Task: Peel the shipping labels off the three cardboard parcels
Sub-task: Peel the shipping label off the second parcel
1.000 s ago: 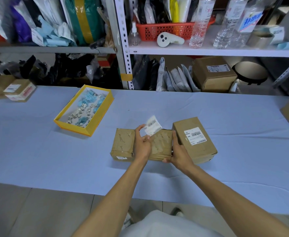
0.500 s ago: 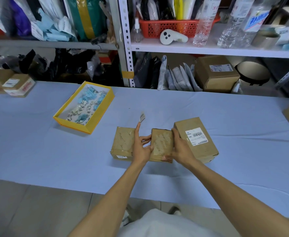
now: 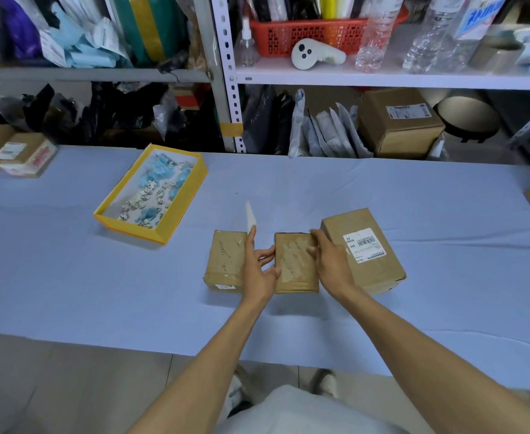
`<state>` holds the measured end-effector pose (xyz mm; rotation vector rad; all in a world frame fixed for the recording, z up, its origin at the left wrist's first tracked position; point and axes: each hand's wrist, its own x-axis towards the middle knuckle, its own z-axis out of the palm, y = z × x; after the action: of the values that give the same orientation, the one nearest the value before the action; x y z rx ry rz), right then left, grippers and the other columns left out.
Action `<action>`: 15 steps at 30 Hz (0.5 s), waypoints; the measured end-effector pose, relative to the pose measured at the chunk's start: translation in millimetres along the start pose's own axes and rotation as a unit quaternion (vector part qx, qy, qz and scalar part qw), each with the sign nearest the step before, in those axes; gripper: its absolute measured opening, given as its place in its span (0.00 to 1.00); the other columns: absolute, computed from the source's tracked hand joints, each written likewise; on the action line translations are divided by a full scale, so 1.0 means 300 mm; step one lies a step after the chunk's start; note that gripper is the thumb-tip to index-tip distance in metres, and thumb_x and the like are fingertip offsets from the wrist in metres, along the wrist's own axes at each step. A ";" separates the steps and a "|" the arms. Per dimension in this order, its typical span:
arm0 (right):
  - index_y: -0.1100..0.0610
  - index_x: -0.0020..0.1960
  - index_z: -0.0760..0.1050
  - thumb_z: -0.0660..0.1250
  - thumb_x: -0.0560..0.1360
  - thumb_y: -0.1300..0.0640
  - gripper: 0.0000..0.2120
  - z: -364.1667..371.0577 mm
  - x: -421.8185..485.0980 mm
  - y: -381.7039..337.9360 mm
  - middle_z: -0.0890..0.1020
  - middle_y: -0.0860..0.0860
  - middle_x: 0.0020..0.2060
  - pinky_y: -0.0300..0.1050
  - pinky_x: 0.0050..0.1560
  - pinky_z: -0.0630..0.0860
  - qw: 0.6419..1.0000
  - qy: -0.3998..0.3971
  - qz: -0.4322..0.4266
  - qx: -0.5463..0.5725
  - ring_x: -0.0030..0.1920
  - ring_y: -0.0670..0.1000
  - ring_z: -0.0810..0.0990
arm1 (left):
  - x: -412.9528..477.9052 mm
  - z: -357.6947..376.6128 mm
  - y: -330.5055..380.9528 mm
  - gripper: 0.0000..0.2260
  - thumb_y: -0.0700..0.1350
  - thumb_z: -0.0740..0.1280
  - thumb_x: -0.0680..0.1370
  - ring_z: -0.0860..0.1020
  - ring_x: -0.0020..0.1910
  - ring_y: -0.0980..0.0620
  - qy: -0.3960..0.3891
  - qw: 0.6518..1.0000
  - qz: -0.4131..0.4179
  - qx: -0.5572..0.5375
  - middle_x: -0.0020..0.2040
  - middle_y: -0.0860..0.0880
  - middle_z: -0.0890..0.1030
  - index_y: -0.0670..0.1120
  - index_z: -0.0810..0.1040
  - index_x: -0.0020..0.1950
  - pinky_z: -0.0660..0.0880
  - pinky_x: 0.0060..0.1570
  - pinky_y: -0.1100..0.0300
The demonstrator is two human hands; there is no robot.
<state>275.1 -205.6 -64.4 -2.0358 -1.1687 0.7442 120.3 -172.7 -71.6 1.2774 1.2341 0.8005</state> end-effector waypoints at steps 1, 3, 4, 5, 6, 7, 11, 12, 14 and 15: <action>0.51 0.74 0.63 0.61 0.80 0.56 0.23 0.000 -0.003 0.001 0.78 0.52 0.43 0.42 0.43 0.72 1.000 -0.012 0.005 -0.001 0.42 0.53 0.78 | 0.003 -0.003 -0.001 0.41 0.30 0.69 0.72 0.77 0.54 0.63 0.001 1.000 0.000 0.001 0.56 0.45 0.80 0.56 0.55 0.77 0.73 0.44 0.77; 0.49 0.79 0.51 0.70 0.75 0.52 0.39 -0.005 -0.011 0.010 0.75 0.50 0.47 0.47 0.47 0.75 0.997 -0.057 -0.024 -0.044 0.43 0.54 0.77 | 0.011 -0.005 -0.001 0.41 0.29 0.68 0.72 0.77 0.53 0.62 0.004 1.000 -0.001 -0.002 0.57 0.44 0.79 0.56 0.54 0.77 0.74 0.45 0.76; 0.49 0.79 0.49 0.75 0.70 0.50 0.47 -0.008 -0.016 0.016 0.74 0.50 0.49 0.48 0.50 0.75 0.994 -0.080 -0.030 -0.063 0.45 0.54 0.77 | 0.016 -0.005 -0.001 0.41 0.29 0.68 0.72 0.78 0.53 0.61 0.006 1.000 -0.005 -0.003 0.57 0.44 0.79 0.55 0.54 0.77 0.74 0.46 0.74; 0.50 0.79 0.49 0.79 0.65 0.49 0.53 -0.014 -0.019 0.016 0.73 0.49 0.50 0.48 0.51 0.75 0.992 -0.096 -0.026 -0.072 0.46 0.52 0.76 | 0.021 -0.005 0.000 0.42 0.29 0.69 0.72 0.78 0.53 0.61 0.005 1.000 -0.009 -0.005 0.57 0.44 0.79 0.55 0.54 0.77 0.75 0.46 0.72; 0.51 0.78 0.51 0.81 0.61 0.48 0.55 -0.017 -0.019 0.022 0.74 0.49 0.51 0.48 0.51 0.75 0.992 -0.100 -0.022 -0.077 0.47 0.52 0.76 | 0.022 -0.004 0.002 0.42 0.29 0.69 0.72 0.78 0.52 0.61 0.001 1.000 -0.013 -0.008 0.56 0.44 0.79 0.55 0.54 0.77 0.76 0.46 0.70; 0.53 0.76 0.56 0.82 0.59 0.48 0.54 -0.019 -0.016 0.024 0.75 0.49 0.50 0.48 0.49 0.76 0.992 -0.096 -0.027 -0.074 0.47 0.53 0.77 | 0.023 -0.003 0.002 0.42 0.29 0.69 0.72 0.79 0.52 0.61 -0.003 1.000 -0.017 -0.011 0.56 0.44 0.79 0.56 0.54 0.77 0.76 0.46 0.70; 0.58 0.59 0.66 0.79 0.66 0.54 0.29 -0.024 -0.003 0.010 0.77 0.53 0.40 0.43 0.34 0.69 0.996 -0.053 -0.031 -0.062 0.38 0.53 0.77 | 0.015 -0.005 -0.001 0.43 0.27 0.67 0.72 0.80 0.50 0.61 -0.010 0.999 -0.026 -0.038 0.54 0.43 0.80 0.56 0.54 0.78 0.76 0.45 0.71; 0.59 0.58 0.67 0.75 0.70 0.57 0.23 -0.021 -0.001 0.002 0.76 0.53 0.38 0.38 0.32 0.67 0.997 -0.046 -0.028 -0.061 0.35 0.48 0.76 | 0.010 -0.005 -0.002 0.42 0.27 0.67 0.72 0.80 0.50 0.61 -0.011 0.998 -0.030 -0.045 0.54 0.43 0.79 0.56 0.55 0.78 0.77 0.46 0.71; 0.60 0.56 0.67 0.67 0.76 0.62 0.12 -0.012 0.000 -0.003 0.75 0.52 0.36 0.32 0.29 0.65 0.997 -0.028 -0.024 -0.061 0.32 0.39 0.76 | -0.001 -0.002 -0.006 0.41 0.26 0.66 0.73 0.80 0.51 0.60 -0.009 0.998 -0.035 -0.057 0.55 0.44 0.79 0.56 0.55 0.77 0.77 0.48 0.70; 0.60 0.55 0.68 0.63 0.77 0.64 0.08 -0.007 -0.003 -0.005 0.75 0.52 0.36 0.32 0.29 0.65 0.998 -0.017 -0.025 -0.064 0.32 0.39 0.76 | -0.005 0.001 -0.007 0.41 0.26 0.66 0.73 0.80 0.52 0.59 -0.006 0.998 -0.035 -0.061 0.55 0.45 0.79 0.55 0.56 0.77 0.77 0.50 0.69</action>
<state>275.5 -206.2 -61.8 -2.0965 -1.3120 0.6980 119.9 -174.6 -73.4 1.1339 1.1961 0.8047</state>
